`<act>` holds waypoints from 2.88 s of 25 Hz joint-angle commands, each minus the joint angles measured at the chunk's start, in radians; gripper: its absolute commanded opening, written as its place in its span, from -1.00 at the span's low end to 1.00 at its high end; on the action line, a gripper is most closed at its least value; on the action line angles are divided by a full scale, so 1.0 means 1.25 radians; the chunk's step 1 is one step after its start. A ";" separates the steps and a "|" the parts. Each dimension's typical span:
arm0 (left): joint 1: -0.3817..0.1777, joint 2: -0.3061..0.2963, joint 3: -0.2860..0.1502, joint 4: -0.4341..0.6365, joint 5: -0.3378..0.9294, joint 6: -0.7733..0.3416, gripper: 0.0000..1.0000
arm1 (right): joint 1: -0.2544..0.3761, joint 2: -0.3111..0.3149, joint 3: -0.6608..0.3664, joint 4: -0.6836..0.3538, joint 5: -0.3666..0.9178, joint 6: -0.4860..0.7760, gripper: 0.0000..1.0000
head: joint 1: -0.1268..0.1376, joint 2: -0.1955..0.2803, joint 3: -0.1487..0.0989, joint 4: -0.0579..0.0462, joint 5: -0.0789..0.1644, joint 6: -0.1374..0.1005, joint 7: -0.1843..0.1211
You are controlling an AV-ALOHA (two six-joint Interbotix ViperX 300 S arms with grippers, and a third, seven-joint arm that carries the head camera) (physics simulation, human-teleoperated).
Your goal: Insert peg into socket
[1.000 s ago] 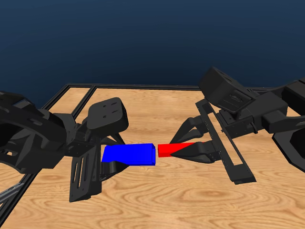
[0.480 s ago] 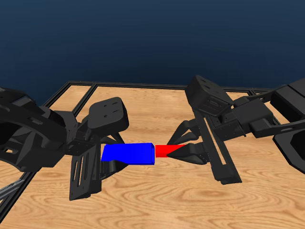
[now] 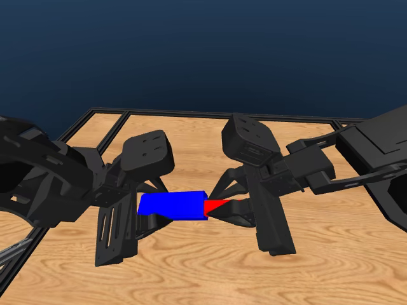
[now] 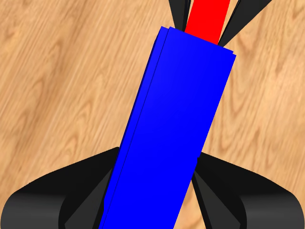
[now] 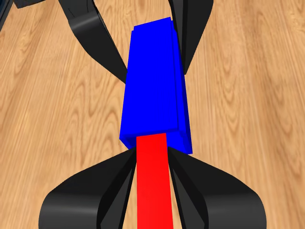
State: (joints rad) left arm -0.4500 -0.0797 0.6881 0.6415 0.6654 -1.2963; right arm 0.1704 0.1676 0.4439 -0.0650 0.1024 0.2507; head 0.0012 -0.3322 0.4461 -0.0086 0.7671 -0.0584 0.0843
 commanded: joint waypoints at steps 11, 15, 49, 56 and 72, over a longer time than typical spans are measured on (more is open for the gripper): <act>0.007 0.013 -0.014 -0.022 -0.043 0.009 -1.00 | 0.006 0.030 -0.077 -0.004 -0.004 0.005 1.00 | 0.004 -0.009 -0.009 0.000 -0.015 -0.004 0.002; 0.012 0.016 -0.006 -0.009 -0.084 -0.002 -1.00 | 0.002 -0.005 -0.020 0.001 0.002 0.038 1.00 | 0.008 -0.011 -0.011 0.001 -0.018 -0.006 0.003; 0.000 0.016 0.012 -0.022 -0.043 -0.015 -1.00 | 0.016 -0.035 0.139 -0.038 -0.029 0.213 -1.00 | -0.007 -0.018 -0.014 -0.007 -0.013 -0.019 -0.022; -0.005 0.016 0.001 -0.022 -0.045 -0.027 -1.00 | 0.008 0.003 0.050 -0.035 -0.039 0.145 -1.00 | -0.001 -0.015 -0.015 -0.004 -0.010 -0.012 -0.014; -0.009 0.035 0.014 -0.021 -0.050 -0.045 -1.00 | 0.001 0.065 0.012 0.053 -0.113 0.060 -1.00 | 0.002 -0.015 -0.018 -0.001 -0.011 -0.008 -0.007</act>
State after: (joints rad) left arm -0.4583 -0.0226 0.7151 0.6095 0.6079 -1.3498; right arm 0.1712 0.2725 0.4496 -0.0158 0.0087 0.3309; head 0.0030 -0.3398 0.4426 -0.0109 0.7639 -0.0691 0.0747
